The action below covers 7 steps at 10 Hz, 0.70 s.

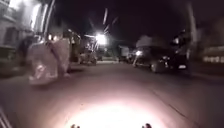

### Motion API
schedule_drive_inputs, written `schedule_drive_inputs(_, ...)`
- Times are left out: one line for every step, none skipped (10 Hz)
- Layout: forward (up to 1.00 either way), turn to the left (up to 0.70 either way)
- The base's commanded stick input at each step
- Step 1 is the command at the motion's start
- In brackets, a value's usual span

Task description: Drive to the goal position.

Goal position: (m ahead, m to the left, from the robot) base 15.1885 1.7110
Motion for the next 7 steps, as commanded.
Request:
schedule_drive_inputs(0.85, 0.00)
schedule_drive_inputs(0.85, 0.00)
schedule_drive_inputs(0.85, 0.00)
schedule_drive_inputs(0.85, 0.00)
schedule_drive_inputs(0.85, 0.00)
schedule_drive_inputs(0.85, 0.00)
schedule_drive_inputs(0.85, 0.00)
